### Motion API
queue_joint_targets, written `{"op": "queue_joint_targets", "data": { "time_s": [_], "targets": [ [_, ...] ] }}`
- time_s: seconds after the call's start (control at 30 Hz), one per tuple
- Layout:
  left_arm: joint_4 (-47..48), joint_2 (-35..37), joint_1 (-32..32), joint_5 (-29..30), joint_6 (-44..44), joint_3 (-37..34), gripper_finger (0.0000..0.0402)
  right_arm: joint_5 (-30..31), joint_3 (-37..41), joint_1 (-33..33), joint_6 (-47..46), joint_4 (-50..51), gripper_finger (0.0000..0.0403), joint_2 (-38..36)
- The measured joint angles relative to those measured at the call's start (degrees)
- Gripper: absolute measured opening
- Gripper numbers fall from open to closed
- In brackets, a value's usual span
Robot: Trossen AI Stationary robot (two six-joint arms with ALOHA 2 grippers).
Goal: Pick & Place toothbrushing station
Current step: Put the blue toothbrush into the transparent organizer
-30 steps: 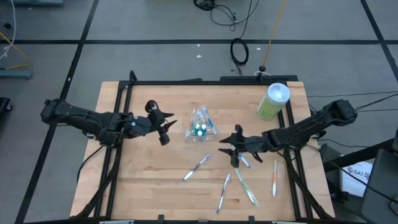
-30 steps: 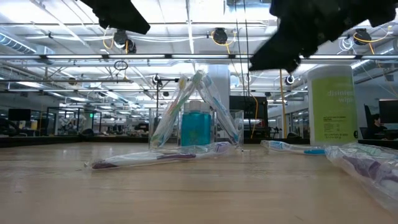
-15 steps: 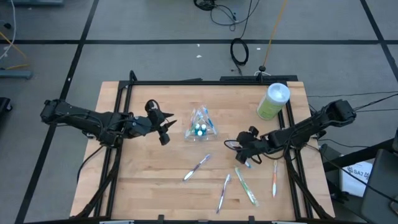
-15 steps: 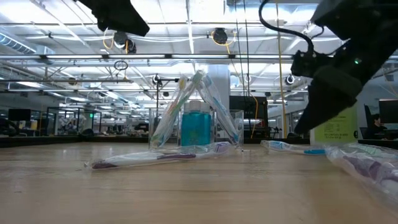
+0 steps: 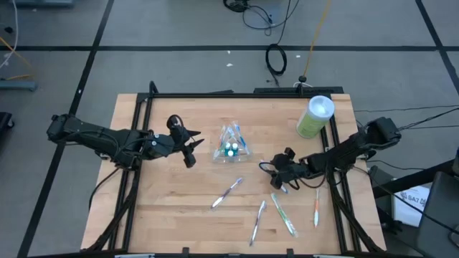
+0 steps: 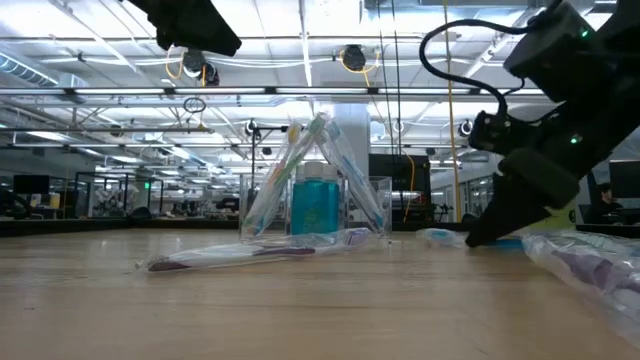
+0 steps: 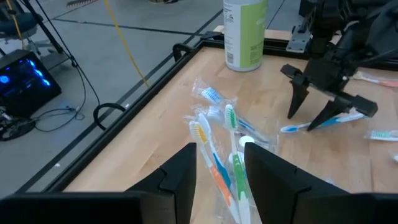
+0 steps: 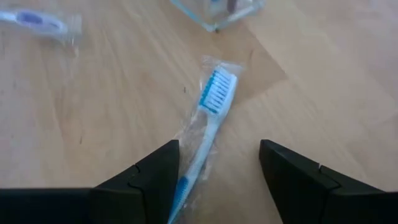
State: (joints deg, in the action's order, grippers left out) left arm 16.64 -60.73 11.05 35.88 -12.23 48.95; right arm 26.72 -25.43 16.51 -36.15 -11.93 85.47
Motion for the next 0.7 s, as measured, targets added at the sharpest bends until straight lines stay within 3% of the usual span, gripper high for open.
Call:
{"op": "queue_joint_targets", "data": {
  "time_s": [0.33,0.7],
  "targets": [
    [1.22,0.0,0.0,0.02,-0.14,0.0,0.0141,0.28,-0.17,-0.11,0.13,-4.28,0.0187,5.62],
    [2.95,-0.01,0.0,-1.66,-0.51,0.0,0.0141,-0.65,-0.07,-0.22,-5.67,-3.69,0.0051,5.62]
  ]
}}
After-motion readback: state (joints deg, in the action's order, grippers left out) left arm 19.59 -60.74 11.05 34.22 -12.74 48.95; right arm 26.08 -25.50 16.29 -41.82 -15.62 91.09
